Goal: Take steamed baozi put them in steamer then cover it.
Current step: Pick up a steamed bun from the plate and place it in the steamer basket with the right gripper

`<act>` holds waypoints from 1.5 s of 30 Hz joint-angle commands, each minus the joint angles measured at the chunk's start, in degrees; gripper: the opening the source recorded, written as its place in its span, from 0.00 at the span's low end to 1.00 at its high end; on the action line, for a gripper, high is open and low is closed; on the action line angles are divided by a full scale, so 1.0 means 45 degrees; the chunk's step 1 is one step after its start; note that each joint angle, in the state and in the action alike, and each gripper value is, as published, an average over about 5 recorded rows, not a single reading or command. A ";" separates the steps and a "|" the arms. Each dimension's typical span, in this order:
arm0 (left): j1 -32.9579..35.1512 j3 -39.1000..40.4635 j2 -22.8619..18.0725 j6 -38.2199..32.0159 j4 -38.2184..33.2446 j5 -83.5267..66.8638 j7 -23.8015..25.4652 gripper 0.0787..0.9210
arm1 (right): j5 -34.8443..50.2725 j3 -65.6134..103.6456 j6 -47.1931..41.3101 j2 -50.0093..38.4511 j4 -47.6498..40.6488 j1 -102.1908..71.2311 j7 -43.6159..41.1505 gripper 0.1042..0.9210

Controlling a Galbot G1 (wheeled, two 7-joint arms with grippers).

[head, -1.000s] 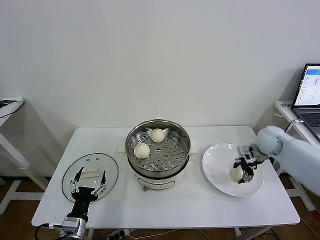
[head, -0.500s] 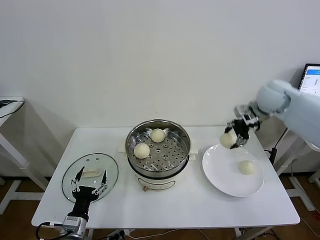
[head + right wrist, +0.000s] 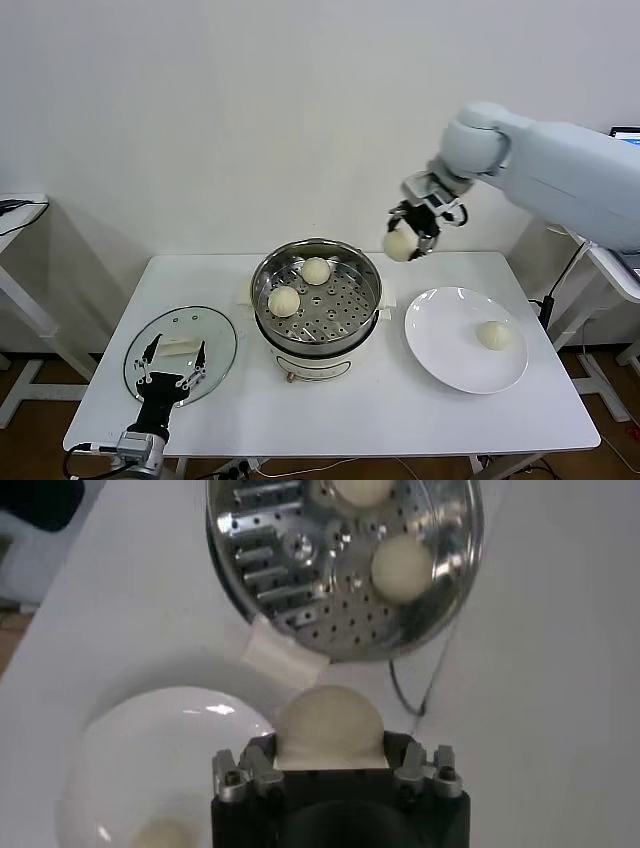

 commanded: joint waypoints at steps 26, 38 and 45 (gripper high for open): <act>-0.0280 -0.0240 0.0143 0.0024 0.0413 -0.0327 0.0126 0.88 | -0.2872 -0.1720 0.6315 0.3468 0.1125 -0.0888 0.3006 0.74; -0.0269 -0.0374 0.0119 0.0032 0.0435 -0.0325 0.0122 0.88 | -0.2727 -0.1750 0.5932 0.3473 0.0942 -0.1389 0.2554 0.74; -0.0241 -0.0376 0.0113 0.0023 0.0412 -0.0322 0.0121 0.88 | -0.2788 -0.1681 0.5662 0.3516 0.0642 -0.1640 0.2198 0.74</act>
